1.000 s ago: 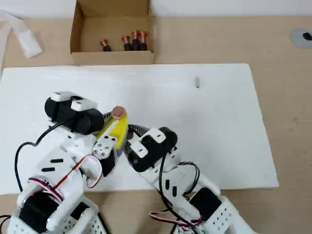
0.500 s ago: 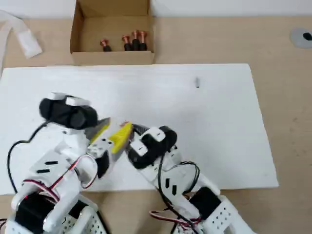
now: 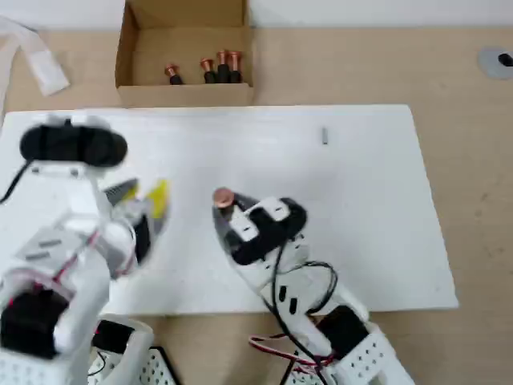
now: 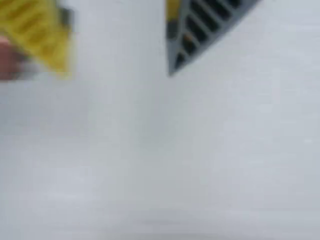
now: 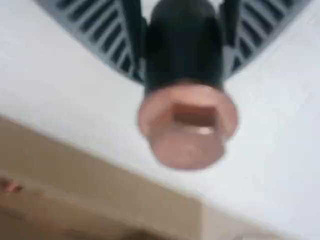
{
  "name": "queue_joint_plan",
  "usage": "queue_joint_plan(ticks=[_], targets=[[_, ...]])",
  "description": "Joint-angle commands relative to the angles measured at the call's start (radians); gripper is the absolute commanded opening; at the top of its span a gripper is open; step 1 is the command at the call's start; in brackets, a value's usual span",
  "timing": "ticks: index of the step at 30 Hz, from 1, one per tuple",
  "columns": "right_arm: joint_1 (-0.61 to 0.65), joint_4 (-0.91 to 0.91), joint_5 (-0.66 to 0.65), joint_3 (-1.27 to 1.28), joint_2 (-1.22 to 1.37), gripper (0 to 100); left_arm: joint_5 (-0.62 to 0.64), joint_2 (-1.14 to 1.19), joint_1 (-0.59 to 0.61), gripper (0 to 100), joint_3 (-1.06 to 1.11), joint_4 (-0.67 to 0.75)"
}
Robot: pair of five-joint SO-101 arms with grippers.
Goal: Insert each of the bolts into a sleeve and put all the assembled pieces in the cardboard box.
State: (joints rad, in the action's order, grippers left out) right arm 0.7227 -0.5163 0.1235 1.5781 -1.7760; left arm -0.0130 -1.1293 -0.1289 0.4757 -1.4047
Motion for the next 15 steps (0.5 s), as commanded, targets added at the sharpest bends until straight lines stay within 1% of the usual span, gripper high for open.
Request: queue_joint_plan(ticks=[1, 5, 9, 11, 15], targets=[[-0.051, 0.08, 0.009, -0.213, 0.14, 0.9, -0.057, 0.065, 0.101, 1, -0.048, -0.011], [-0.077, 0.144, 0.009, -0.449, 0.446, 0.9, -0.051, 0.058, 0.152, 1, -0.046, -0.005], [-0.111, 0.189, 0.012, -0.722, 0.805, 0.9, -0.055, 0.033, 0.155, 1, -0.044, -0.008], [-0.14, 0.227, 0.04, -0.855, 0.978, 0.9, -0.057, 0.016, 0.155, 1, -0.038, -0.012], [-0.173, 0.247, 0.058, -1.133, 1.299, 0.9, -0.057, -0.042, 0.155, 1, 0.043, -0.006]])
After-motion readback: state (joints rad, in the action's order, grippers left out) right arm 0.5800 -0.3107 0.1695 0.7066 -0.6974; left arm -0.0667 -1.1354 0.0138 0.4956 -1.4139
